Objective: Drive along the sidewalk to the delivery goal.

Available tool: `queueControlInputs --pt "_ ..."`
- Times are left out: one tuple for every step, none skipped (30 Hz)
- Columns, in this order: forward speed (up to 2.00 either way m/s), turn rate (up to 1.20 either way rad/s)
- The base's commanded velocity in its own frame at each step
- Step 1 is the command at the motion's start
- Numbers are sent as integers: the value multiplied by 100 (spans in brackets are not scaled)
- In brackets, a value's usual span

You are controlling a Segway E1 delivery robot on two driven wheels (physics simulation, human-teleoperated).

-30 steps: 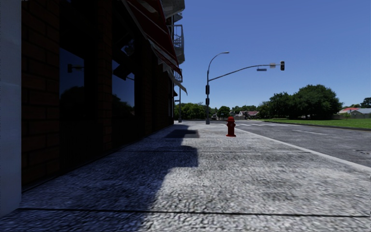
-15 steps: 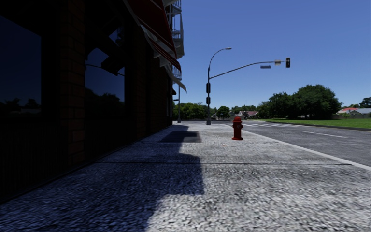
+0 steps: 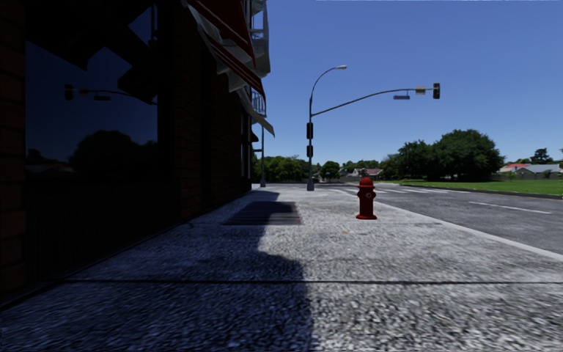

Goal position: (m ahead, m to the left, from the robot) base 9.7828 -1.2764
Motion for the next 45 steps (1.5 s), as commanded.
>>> queueControlInputs --pt "200 -23" --pt "200 -24" --pt "200 -24" --pt "200 -24" --pt "200 -24" --pt "200 -24" --pt "200 -24" --pt "200 -24" --pt "200 -24" --pt "200 -24" --pt "200 -24" --pt "200 -24" --pt "200 -24" --pt "200 -24" --pt "200 -24" --pt "200 -24" --pt "200 -24" --pt "200 -25" --pt "200 -26" --pt "200 -27" --pt "200 -27" --pt "200 -28" --pt "200 -28" --pt "200 -28" --pt "200 -28" --pt "200 -28" --pt "200 -28" --pt "200 -28" --pt "200 -28" --pt "200 -28" --pt "200 -28" --pt "200 -28" --pt "200 -28" --pt "200 -28" --pt "200 -28" --pt "200 -24" --pt "200 -4" --pt "200 0" --pt "200 0" --pt "200 0" --pt "200 0" --pt "200 0" --pt "200 0" --pt "200 0" --pt "200 0"
